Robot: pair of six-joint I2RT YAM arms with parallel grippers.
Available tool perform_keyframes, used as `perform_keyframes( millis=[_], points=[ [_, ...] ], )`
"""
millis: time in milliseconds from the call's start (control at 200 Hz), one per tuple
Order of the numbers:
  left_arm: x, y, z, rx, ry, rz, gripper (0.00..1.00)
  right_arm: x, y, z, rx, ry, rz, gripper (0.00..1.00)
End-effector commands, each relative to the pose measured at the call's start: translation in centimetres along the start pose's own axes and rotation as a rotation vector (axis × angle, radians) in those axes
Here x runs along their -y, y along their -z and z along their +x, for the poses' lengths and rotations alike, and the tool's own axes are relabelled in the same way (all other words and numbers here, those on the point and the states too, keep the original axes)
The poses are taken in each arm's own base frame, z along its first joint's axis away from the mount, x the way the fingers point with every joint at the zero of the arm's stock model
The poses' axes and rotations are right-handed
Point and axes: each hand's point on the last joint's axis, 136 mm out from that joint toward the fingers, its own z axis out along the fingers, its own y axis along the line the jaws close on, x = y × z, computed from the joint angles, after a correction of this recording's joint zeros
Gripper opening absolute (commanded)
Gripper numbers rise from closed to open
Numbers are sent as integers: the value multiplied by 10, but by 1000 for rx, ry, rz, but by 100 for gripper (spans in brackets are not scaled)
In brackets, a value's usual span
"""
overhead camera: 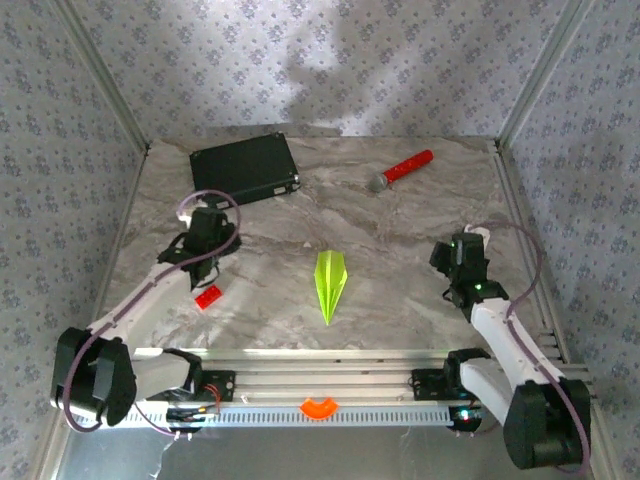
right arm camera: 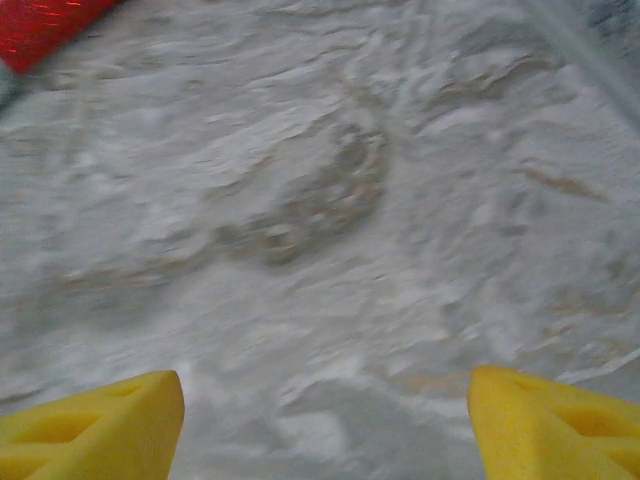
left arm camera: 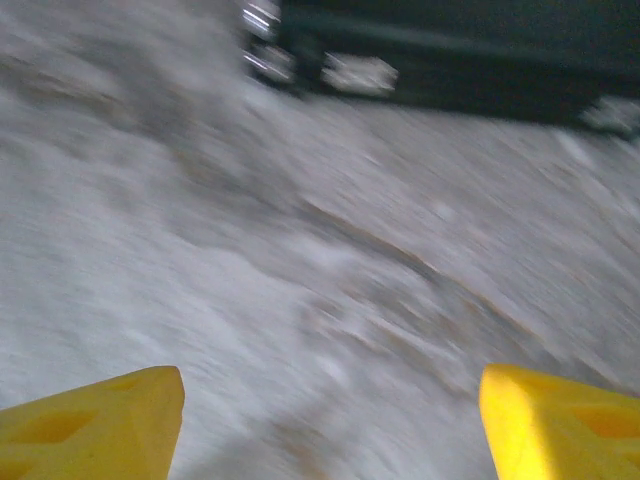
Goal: Fold a paper plane with a square sheet of paper (pick it up from the middle)
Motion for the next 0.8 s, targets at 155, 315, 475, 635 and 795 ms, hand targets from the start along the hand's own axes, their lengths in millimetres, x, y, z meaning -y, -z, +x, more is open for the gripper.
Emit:
perform_keyframes(
  millis=[155, 315, 475, 635, 795],
  points=[
    [-64, -13, -55, 272, -113, -262, 81, -21, -52, -33, 165, 207, -129, 79],
    [-55, -43, -51, 363, -246, -227, 86, -30, -65, -51, 233, 164, -274, 80],
    [-40, -64, -43, 385, -333, -152, 86, -46, -63, -43, 271, 193, -380, 80],
    [-58, -62, -44, 434, -237, -71, 87, -44, -70, -35, 343, 217, -302, 86],
    [-59, -82, -33, 445, -205, 38, 87, -38, -84, -39, 293, 221, -144, 99]
  ],
)
